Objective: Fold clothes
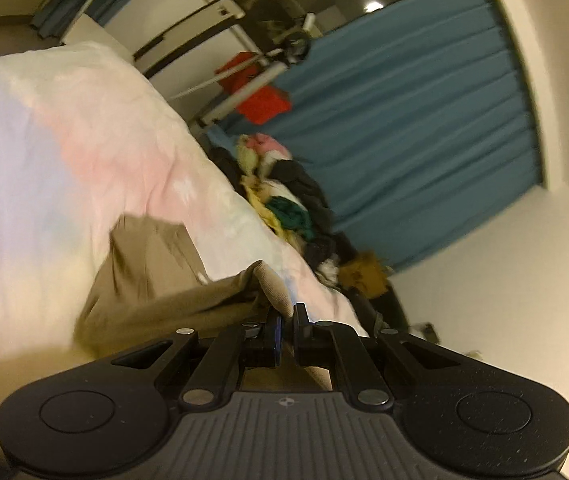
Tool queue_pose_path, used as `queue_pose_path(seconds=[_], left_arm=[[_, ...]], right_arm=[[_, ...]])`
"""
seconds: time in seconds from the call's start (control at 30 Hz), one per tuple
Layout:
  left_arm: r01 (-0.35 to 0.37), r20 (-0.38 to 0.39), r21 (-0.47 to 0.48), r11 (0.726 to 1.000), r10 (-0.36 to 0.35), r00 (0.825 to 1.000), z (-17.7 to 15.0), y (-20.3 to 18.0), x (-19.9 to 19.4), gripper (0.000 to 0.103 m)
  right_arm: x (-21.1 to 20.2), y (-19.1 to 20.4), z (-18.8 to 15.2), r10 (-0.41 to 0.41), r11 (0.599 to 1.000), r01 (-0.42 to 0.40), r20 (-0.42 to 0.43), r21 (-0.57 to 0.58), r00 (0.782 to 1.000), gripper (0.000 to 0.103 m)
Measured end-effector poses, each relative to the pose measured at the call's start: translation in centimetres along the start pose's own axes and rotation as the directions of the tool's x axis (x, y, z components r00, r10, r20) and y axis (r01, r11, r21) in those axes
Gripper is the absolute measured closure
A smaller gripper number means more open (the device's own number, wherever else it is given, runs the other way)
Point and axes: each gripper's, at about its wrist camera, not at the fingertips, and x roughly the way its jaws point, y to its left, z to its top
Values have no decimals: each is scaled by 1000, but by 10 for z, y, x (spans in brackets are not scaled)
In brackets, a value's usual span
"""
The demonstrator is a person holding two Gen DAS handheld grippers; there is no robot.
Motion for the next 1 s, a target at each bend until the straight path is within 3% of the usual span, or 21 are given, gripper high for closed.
queue_pose_path(seconds=[0.2, 0.3, 0.5, 0.57, 0.6, 0.63, 0.67, 0.73, 0.9, 1.0], left_arm=[[-81, -17, 68, 994, 83, 996, 53, -17, 84, 97], [-112, -46, 68, 991, 115, 992, 61, -1, 122, 97], [-106, -52, 81, 991, 110, 993, 53, 38, 138, 95], [-100, -44, 94, 990, 105, 994, 54, 40, 137, 90], [-101, -38, 113, 989, 106, 994, 55, 38, 135, 75], [-104, -26, 138, 985, 108, 994, 55, 35, 132, 53], [-109, -4, 178, 978, 112, 994, 53, 31, 127, 45], [-120, 24, 263, 957, 118, 993, 47, 21, 118, 25], [-141, 23, 443, 885, 147, 989, 25, 1, 110, 22], [-184, 0, 486, 854, 211, 978, 16, 8, 131, 23]], right_arm=[[107, 0, 41, -102, 995, 103, -69, 3, 992, 92], [149, -14, 48, -147, 989, 148, -106, -2, 983, 92], [173, -40, 40, -102, 992, 89, -160, -86, 982, 89], [172, -37, 38, -99, 987, 75, -179, -139, 979, 84], [171, -34, 37, -98, 985, 70, -182, -155, 978, 80], [168, -29, 36, -94, 985, 64, -179, -163, 979, 66], [163, -24, 35, -81, 984, 51, -175, -168, 981, 39], [151, -12, 28, -40, 983, 9, -167, -183, 985, 17], [130, 13, 5, -6, 939, -41, -137, -341, 991, 19], [148, 14, -1, -65, 908, -6, -154, -418, 986, 39]])
